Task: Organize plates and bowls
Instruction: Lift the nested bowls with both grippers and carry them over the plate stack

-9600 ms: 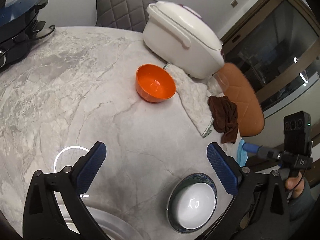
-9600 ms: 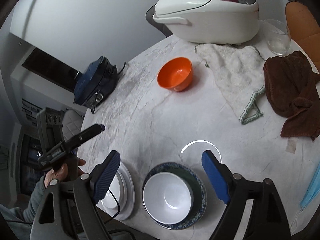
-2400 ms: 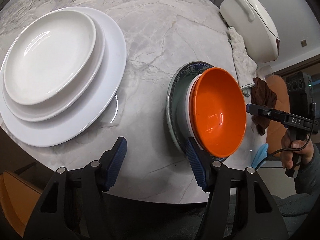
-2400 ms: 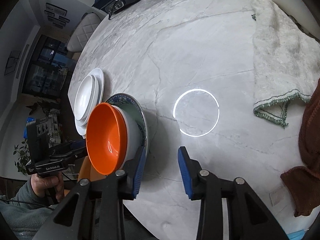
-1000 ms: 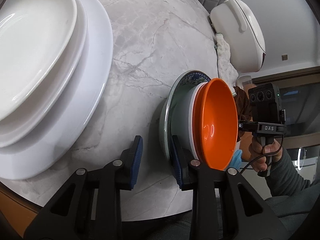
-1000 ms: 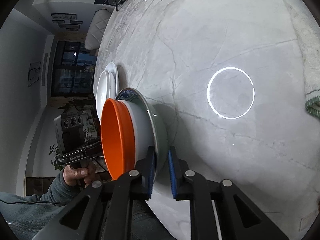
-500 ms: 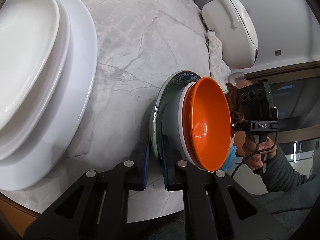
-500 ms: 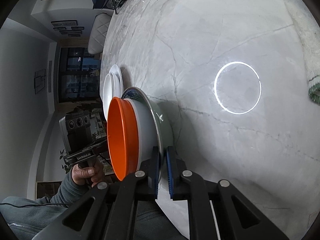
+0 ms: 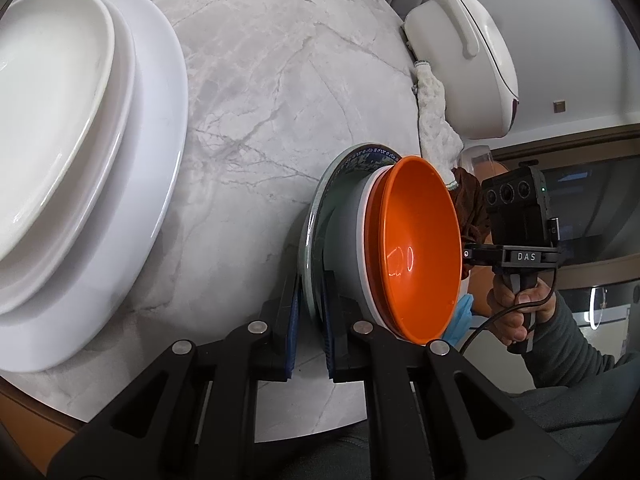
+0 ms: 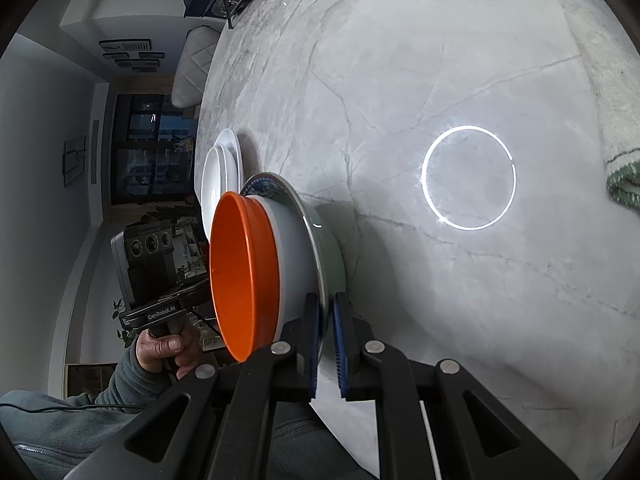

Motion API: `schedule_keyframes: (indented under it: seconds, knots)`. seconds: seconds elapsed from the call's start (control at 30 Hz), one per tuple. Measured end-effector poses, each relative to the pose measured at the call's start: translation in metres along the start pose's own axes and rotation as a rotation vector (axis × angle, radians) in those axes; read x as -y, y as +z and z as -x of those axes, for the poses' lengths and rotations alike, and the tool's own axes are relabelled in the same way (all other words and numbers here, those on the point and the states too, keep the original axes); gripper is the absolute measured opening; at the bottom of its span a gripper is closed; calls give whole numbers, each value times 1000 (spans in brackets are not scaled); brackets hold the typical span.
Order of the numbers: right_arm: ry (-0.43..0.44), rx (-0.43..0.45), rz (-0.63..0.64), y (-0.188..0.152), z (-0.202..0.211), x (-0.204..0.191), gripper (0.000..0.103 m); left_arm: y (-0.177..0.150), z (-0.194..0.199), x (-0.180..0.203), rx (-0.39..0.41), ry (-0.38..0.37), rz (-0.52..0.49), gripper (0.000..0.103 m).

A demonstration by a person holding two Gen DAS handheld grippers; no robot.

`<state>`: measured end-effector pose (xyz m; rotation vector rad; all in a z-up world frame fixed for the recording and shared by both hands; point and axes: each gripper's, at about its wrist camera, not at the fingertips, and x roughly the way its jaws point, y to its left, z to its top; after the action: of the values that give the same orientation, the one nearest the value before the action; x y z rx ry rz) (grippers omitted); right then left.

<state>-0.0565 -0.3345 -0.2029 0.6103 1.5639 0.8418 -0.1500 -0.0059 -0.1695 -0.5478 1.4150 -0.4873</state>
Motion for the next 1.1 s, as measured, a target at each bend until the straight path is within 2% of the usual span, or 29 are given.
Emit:
schedule_keyframes:
  seconds: [0.23, 0.47, 0.77, 1.1]
  knots:
    - [-1, 15, 12, 3, 5, -7, 11, 6, 7, 7, 14, 8, -8, 7]
    - [-2, 21, 35, 7, 9, -26, 10, 6, 32, 14, 62, 18, -6, 7]
    - [3, 25, 85, 20, 1, -76, 10, 8, 85, 9, 138, 27, 15, 8]
    - [6, 13, 144, 44, -33, -138, 10, 21, 152, -27, 188, 46, 28, 7]
